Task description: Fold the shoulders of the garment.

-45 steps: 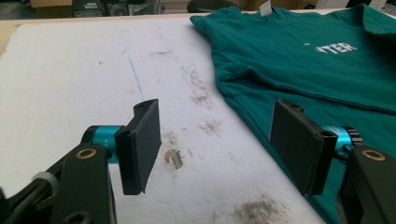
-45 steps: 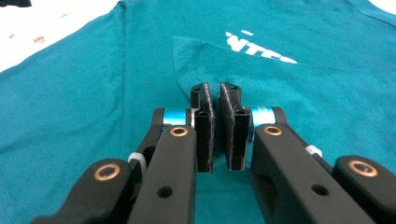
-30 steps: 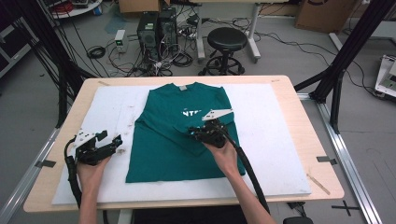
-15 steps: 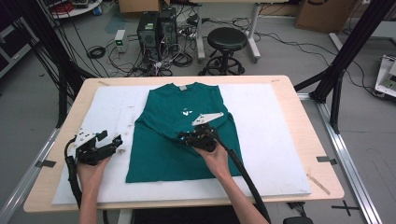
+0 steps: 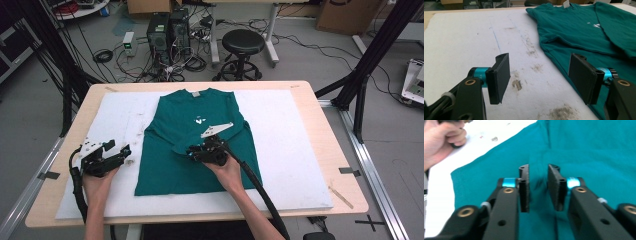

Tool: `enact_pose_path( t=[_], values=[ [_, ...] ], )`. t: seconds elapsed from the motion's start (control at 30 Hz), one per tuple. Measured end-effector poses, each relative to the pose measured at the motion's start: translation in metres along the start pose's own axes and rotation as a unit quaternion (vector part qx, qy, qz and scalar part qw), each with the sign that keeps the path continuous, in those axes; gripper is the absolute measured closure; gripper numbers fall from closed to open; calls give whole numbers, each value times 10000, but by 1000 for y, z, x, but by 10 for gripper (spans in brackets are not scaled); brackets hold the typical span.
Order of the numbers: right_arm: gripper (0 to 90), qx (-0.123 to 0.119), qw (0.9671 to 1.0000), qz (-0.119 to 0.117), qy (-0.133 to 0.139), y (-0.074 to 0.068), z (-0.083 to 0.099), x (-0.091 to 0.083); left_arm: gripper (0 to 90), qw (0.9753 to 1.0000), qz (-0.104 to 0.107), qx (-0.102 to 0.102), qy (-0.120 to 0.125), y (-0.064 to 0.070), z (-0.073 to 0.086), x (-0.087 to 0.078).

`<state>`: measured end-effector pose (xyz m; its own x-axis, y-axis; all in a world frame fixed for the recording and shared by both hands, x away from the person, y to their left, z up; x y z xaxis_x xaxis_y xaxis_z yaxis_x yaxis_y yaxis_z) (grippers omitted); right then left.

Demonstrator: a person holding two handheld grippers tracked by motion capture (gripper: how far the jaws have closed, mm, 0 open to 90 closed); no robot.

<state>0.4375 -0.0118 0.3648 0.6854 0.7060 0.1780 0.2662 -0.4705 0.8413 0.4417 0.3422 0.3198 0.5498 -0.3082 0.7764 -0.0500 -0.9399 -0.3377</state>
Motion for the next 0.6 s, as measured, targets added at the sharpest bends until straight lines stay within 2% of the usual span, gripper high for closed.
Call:
enact_pose_path(
  t=[0.07,0.23,0.33,0.37,0.43,0.6],
  values=[
    [543,-5,9999,109,31,-1,-1,-3,341,10000,2,-1,8,0,0,0],
    [421,232,9995,205,-40,7,2,-9,340,10000,9,-5,12,0,0,0],
    [391,229,9991,365,-10,9,7,-16,340,10000,14,-2,13,0,0,0],
    [378,241,9987,443,2,10,9,-18,340,10000,39,-2,13,0,0,0],
    [306,215,9967,779,17,11,13,-25,340,10000,68,-53,30,-1,0,-1],
    [247,153,9916,1270,161,17,23,-44,340,10000,56,-32,43,-1,0,0]
  ],
)
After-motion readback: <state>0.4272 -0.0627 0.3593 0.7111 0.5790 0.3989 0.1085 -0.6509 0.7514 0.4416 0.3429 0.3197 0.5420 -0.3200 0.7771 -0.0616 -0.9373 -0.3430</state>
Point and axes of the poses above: each handheld gripper's, and its own axes: x roughly forward along the jaws, z roughly out of its underside, y roughly to its right, the point moved 2 cm from there along x, roughly forward along the jaws, and after that the axes turned 11 degrees about -y, right-handed, at the moved point
